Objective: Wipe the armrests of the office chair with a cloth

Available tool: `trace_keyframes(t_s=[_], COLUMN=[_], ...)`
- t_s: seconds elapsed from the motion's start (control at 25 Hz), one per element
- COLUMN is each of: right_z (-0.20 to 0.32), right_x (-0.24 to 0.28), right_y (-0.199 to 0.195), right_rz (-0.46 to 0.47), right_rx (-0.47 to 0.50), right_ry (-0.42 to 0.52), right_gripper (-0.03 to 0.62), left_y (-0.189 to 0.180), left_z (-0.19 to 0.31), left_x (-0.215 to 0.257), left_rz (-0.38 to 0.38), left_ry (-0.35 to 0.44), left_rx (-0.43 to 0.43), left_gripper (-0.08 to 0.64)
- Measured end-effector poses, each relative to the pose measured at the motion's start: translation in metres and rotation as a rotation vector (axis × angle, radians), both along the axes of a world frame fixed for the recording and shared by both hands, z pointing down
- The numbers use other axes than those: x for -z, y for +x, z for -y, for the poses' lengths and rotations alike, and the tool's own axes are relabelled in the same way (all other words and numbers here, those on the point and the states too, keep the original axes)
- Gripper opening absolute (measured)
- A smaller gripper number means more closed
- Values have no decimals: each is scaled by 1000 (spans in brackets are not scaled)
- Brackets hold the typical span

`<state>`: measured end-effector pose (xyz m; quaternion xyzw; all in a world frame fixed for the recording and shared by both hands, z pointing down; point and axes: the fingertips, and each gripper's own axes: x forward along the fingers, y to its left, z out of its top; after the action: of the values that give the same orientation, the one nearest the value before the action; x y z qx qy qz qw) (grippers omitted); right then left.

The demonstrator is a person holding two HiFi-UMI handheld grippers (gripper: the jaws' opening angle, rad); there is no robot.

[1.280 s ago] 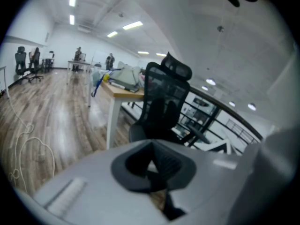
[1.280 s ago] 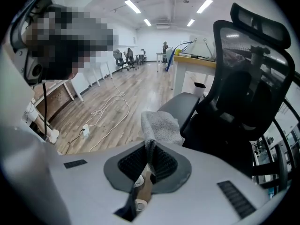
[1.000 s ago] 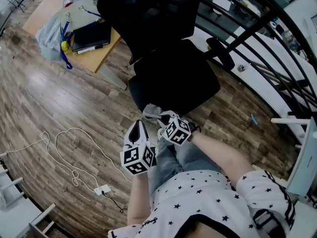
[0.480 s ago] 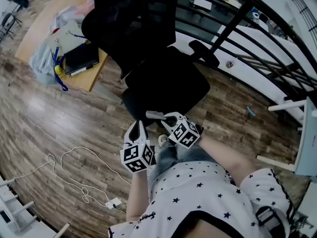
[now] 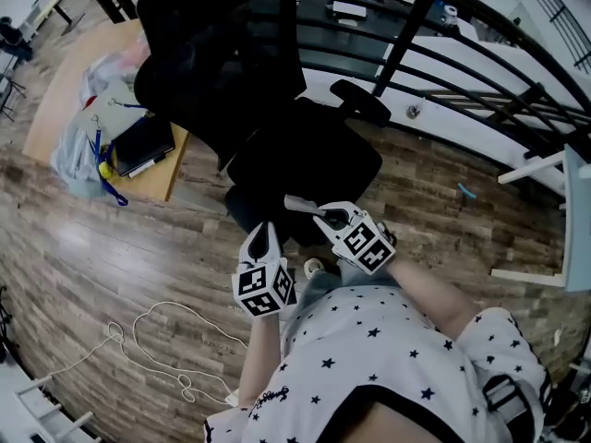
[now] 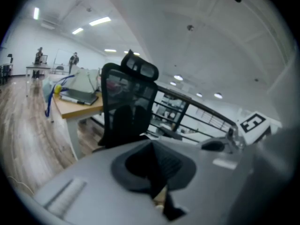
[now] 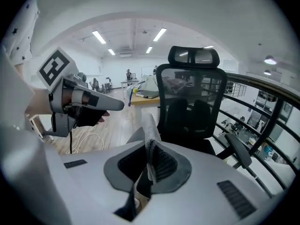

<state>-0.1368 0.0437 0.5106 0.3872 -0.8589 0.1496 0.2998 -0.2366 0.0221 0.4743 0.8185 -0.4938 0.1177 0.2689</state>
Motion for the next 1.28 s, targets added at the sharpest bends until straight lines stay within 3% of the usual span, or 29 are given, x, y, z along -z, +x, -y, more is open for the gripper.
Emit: trace_keyframes(t_s=[0.24, 0.44, 0.64, 1.28], right_z=[17, 29, 44, 110], right_x=[19, 32, 43, 68], right_y=[30, 55, 86, 219], right_rz=[47, 83, 120, 144], right_rx=[-96, -121, -111, -18], right_ry=[31, 47, 63, 144], right_gripper=[26, 26, 26, 26], left_y=[21, 40, 63, 187], left_z=[13, 24, 37, 93], left_x=[6, 11, 11, 19], left_rz=[8, 20, 39, 52], left_ry=[10, 19, 13, 24], left_rx=[-58, -62, -36, 72], left_gripper=[6, 6, 6, 6])
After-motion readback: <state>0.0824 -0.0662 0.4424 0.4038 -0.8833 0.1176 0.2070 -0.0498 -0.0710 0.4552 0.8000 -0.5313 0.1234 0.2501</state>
